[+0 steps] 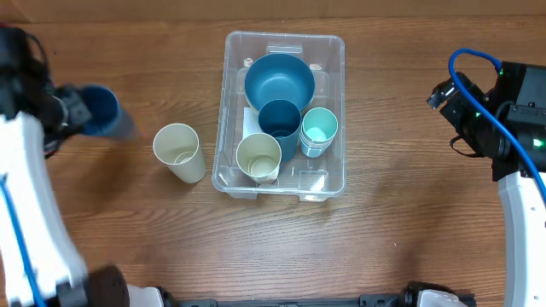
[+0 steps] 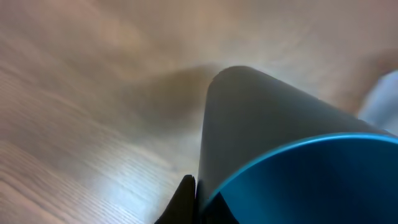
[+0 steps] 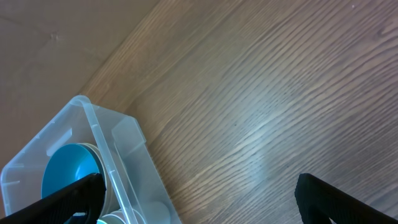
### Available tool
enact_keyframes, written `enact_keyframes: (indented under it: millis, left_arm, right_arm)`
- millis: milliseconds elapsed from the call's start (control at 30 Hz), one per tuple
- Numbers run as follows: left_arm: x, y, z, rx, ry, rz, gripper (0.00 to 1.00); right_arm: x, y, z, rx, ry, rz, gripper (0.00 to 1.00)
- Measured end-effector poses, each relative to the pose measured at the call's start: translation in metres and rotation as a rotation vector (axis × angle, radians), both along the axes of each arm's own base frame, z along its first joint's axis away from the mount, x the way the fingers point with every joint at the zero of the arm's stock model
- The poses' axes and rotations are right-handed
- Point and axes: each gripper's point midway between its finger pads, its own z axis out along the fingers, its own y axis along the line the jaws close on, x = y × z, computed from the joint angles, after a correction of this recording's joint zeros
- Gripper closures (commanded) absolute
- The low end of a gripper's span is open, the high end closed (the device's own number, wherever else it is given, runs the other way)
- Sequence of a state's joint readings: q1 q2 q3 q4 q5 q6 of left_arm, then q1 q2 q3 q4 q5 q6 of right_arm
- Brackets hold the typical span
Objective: Pack container
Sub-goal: 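Carry the teal cup into the bin's far-left area and release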
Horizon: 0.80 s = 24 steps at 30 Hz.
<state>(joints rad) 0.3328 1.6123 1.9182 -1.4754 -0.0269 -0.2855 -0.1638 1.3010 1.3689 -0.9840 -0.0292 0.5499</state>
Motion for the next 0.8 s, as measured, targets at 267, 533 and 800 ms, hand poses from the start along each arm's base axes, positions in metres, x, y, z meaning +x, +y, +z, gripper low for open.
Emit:
enact_keyframes:
  millis: [267,533,800]
  left_arm:
    - [-0.023,-0.103,0.107,0.014,-0.324,-0.307,0.96]
    - [0.011,-0.198,0.057,-0.042,-0.166,-0.628,0.96]
    - [0.054,-0.221,0.002,-0.01,-0.043,-0.666,0.96]
  right_arm:
    - [0.0,0.0,0.0,0.0,0.001,0.0,0.0]
    - [0.0,0.0,0.0,0.0,0.0,0.0,0.0]
    - [0.0,0.0,0.0,0.0,0.001,0.0,0.0]
